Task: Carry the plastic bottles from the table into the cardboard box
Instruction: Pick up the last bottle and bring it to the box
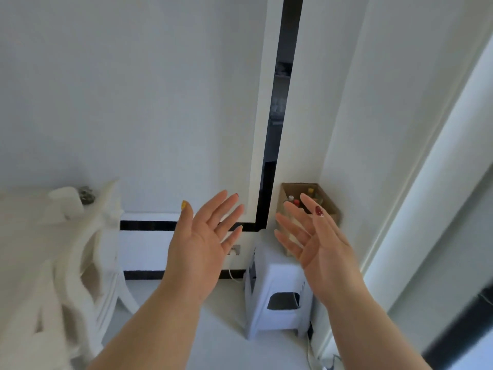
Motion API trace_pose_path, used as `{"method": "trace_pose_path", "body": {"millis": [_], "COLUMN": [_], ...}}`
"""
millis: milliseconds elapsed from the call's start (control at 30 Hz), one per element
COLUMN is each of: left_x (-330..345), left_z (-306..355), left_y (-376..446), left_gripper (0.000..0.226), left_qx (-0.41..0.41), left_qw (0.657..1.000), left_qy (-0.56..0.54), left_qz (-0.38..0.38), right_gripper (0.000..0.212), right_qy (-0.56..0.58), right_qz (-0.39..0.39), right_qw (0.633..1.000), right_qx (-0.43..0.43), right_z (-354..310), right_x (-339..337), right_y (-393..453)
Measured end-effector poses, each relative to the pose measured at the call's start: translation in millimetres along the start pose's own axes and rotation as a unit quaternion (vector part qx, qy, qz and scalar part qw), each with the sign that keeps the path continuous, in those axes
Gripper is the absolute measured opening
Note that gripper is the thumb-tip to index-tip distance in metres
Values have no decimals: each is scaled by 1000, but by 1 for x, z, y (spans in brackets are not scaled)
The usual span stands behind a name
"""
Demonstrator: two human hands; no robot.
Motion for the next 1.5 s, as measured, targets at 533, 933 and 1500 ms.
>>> {"method": "trace_pose_path", "body": {"millis": [533,933,1500], "left_x": [-142,-211,-385], "left_z": [92,165,298], "left_y": [-303,-481,-676], "left_gripper": [67,68,68], "left_qx": [-40,16,78], "left_qw": [998,999,991], "left_qy": [1,-27,-1], "left_qz": [-43,41,108], "right_gripper": [37,35,36], "right_qy": [50,72,129], "right_qz": [66,-15,-84], "right_qw": [996,997,987], "right_qx": [-26,7,39], "right_z": [8,9,68], "right_x": [200,329,552], "right_y": [-319,-437,-578]}}
Point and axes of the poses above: each hand's wrist, its own y-axis towards the middle knuckle, its own x-axis out of the palm, z = x × y, the point moved 8 cm from there along y, towards the middle knuckle, and after that the axes turned 10 degrees about -x, right-handed, at the moved point
